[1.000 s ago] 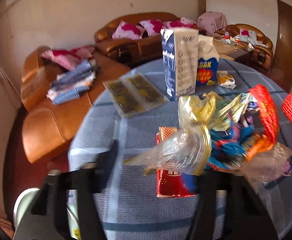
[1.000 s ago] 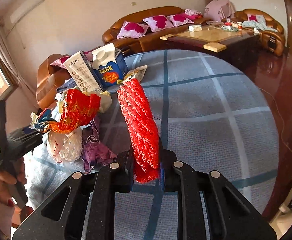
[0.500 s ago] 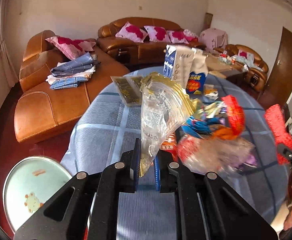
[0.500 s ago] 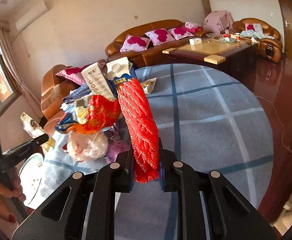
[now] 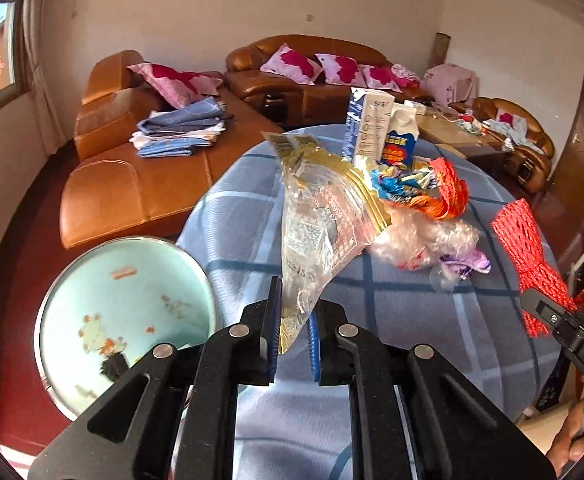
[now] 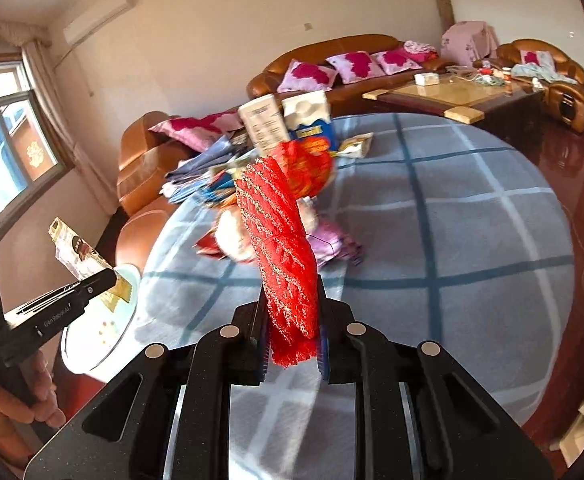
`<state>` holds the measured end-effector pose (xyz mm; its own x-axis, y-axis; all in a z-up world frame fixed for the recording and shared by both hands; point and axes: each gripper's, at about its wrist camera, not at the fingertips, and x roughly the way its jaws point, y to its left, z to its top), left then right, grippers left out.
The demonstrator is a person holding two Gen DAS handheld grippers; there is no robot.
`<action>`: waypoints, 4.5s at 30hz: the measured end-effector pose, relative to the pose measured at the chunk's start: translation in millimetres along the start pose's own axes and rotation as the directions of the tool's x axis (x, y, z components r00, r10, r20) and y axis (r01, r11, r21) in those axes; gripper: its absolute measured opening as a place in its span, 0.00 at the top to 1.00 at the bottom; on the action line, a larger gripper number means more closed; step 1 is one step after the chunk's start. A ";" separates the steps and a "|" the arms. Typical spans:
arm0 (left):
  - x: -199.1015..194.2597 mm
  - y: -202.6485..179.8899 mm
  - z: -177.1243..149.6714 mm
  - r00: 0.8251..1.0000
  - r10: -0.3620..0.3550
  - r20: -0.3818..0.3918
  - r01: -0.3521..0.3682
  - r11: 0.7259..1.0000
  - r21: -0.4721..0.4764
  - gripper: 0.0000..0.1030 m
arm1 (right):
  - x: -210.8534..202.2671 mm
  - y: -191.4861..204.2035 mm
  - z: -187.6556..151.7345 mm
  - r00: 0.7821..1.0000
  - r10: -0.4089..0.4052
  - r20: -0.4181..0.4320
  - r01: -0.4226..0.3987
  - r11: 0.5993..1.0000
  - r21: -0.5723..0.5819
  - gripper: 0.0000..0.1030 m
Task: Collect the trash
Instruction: 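Carry the clear bag and red mesh bag over the light blue bucket, then open both tools over the bucket to drop the clear bag and red mesh, then reach to the red foil snack bag and grasp it with the right tool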
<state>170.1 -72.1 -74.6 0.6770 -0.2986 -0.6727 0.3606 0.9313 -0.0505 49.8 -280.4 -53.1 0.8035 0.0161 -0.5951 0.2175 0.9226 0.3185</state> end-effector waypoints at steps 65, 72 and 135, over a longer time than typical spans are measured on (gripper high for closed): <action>-22.3 145.6 -47.2 0.979 0.197 -0.055 -0.205 0.952 -0.229 0.89 | 79.9 217.2 -30.7 0.964 0.204 -0.167 -0.245 0.930 -0.274 0.82; -6.3 154.0 -46.5 0.976 0.201 -0.081 -0.215 0.948 -0.235 0.89 | 101.2 223.4 -36.0 0.961 0.188 -0.202 -0.240 0.931 -0.276 0.81; -17.9 27.4 -59.9 0.980 0.161 -0.114 -0.173 0.979 -0.110 0.06 | 17.7 13.9 -30.6 0.999 -0.033 -0.030 0.035 0.997 0.064 0.44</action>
<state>129.4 -28.8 -108.1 0.6484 -0.1195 -0.7519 0.1656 0.9861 -0.0139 50.1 -255.5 -81.8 0.7790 -0.0027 -0.6270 0.2803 0.8960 0.3444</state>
